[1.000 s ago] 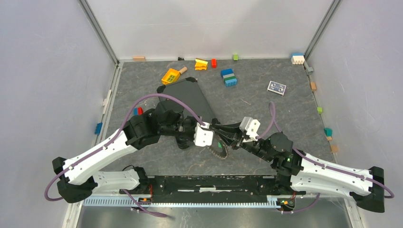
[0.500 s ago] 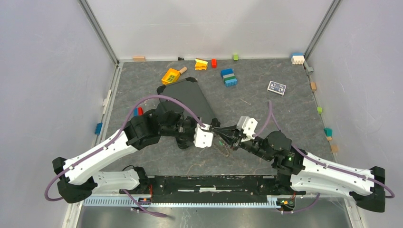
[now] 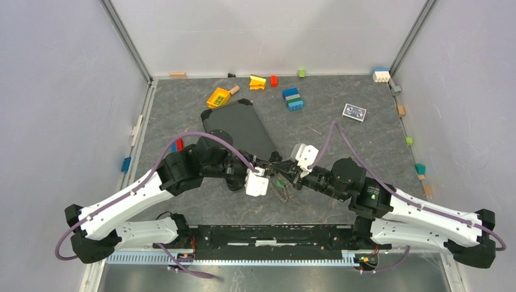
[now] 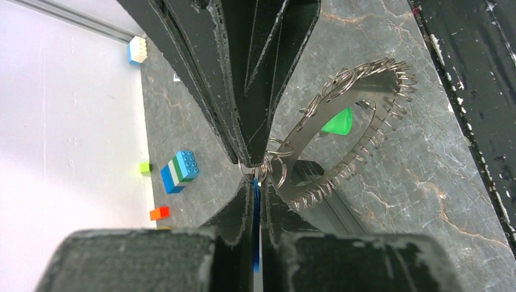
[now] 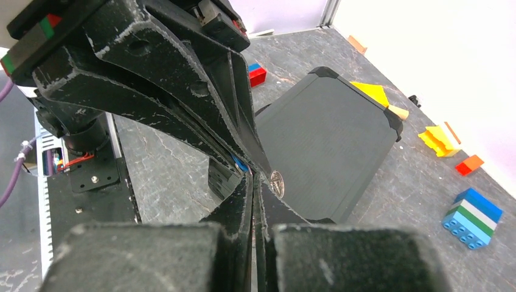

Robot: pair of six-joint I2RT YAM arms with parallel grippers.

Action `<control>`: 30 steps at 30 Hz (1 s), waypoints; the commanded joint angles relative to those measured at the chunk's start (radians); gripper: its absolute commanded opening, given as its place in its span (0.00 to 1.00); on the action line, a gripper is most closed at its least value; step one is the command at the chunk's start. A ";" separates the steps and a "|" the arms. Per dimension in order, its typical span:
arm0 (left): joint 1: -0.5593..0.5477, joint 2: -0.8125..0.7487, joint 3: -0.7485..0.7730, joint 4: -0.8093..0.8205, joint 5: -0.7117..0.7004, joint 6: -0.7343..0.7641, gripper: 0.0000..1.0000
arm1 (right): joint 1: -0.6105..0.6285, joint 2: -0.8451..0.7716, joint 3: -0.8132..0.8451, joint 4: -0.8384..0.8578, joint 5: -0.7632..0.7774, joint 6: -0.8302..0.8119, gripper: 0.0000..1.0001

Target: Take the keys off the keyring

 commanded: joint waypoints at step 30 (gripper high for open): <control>-0.004 0.020 0.032 0.082 -0.044 -0.076 0.02 | -0.004 -0.164 -0.058 0.095 -0.036 -0.139 0.44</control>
